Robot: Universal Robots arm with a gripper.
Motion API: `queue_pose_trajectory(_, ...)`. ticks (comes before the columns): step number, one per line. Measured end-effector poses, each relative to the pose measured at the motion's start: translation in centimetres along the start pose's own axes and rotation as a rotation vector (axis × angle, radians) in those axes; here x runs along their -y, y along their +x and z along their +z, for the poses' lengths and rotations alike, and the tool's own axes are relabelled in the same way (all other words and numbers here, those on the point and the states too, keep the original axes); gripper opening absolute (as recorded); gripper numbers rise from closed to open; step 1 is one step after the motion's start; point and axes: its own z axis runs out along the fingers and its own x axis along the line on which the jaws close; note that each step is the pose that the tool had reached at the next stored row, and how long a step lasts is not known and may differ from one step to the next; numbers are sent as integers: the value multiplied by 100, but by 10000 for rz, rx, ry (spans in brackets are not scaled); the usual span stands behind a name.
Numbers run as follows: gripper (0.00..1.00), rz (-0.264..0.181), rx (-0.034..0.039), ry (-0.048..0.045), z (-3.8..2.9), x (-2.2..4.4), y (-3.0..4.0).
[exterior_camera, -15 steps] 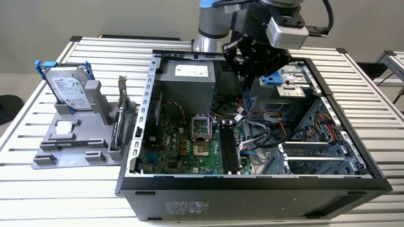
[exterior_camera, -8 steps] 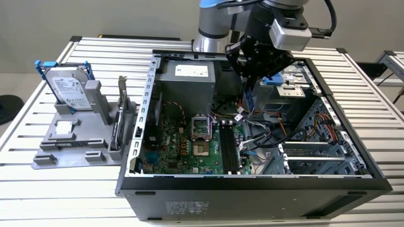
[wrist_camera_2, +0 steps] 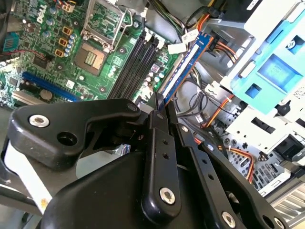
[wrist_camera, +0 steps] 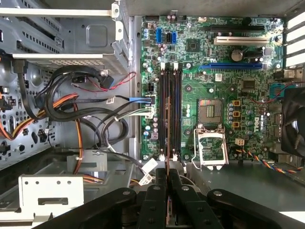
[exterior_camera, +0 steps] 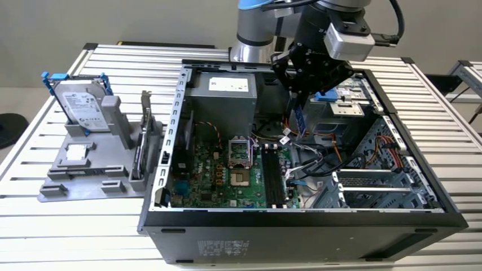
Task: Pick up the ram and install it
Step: 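Insert the ram into the slot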
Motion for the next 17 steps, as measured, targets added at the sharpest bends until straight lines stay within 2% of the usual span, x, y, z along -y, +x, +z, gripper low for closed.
queue_pose_trajectory(10, 0, 37, 0, -3, 0, -2, 21)
queue_pose_trajectory(17, 0, 91, -5, -191, 2, -10, 42)
